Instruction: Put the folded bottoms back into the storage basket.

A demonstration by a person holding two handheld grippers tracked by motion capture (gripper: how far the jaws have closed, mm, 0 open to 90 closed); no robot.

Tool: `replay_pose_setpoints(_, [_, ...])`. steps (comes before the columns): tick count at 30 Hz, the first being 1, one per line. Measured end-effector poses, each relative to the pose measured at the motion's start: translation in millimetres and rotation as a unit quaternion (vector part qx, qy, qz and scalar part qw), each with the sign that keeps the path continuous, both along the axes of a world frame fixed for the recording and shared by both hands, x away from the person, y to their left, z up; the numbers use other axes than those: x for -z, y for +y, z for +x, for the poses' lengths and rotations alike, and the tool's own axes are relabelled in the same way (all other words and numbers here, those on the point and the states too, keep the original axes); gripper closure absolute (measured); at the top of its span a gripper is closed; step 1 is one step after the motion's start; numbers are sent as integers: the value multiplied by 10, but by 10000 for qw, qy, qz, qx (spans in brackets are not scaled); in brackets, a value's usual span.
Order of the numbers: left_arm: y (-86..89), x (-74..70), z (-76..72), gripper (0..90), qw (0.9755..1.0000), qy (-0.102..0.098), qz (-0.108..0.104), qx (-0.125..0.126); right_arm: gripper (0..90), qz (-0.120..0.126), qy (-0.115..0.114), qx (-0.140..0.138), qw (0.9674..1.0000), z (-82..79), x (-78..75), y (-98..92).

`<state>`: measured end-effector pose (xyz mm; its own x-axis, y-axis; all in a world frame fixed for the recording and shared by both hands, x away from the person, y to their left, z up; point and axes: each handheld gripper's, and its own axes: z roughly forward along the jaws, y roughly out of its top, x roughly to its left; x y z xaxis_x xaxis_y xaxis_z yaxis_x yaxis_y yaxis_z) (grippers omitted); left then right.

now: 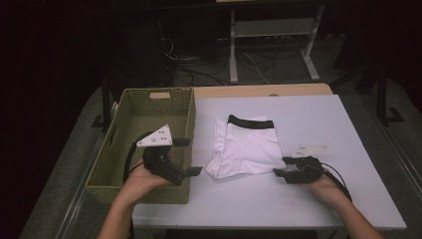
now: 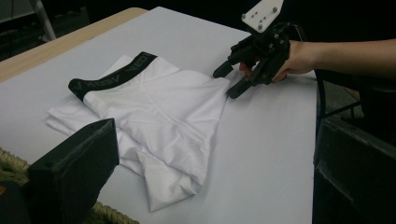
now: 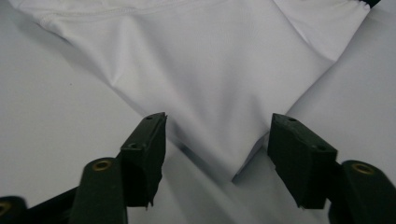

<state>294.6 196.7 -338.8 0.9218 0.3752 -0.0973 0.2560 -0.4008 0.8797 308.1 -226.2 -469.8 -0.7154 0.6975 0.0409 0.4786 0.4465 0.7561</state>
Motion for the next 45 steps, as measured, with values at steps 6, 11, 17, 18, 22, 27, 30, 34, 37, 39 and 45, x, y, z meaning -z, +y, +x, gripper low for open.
replay_pose_setpoints(6, [-1,-2,-4,0,10000,-1,-2,1,502,-105,-102,-2,9999,-18,0,16])
replay_pose_setpoints(11, [7,-6,-3,0,10000,-2,-11,0,655,-38,-80,23,10000,-7,-3,3])
replay_pose_setpoints(17, [0,-3,-2,0,10000,3,2,11,796,30,17,-43,10000,57,-8,2])
replay_pose_setpoints(18, [0,-3,-2,0,10000,3,2,11,807,14,29,-60,10000,68,-13,7])
replay_pose_setpoints(22, [-4,-4,-4,1,10000,6,9,30,820,28,122,-56,9999,89,-24,9])
replay_pose_setpoints(27, [-4,-2,-3,1,10000,11,18,34,829,-87,88,-99,9999,86,-47,23])
replay_pose_setpoints(30, [-3,-2,-5,0,10000,6,15,37,829,-63,91,-110,9999,84,-67,15])
replay_pose_setpoints(34, [-2,-2,-6,0,10000,8,13,26,829,-71,57,-134,9999,75,-112,5])
replay_pose_setpoints(37, [6,-6,-11,0,10000,6,-4,19,829,-78,55,-145,9998,63,-139,-10])
replay_pose_setpoints(39, [16,-7,-12,0,10000,5,3,11,829,-75,31,-153,9999,59,-153,-22])
replay_pose_setpoints(45, [40,-16,-20,1,10000,-10,-22,-18,829,-125,41,-141,9998,20,-181,-70])
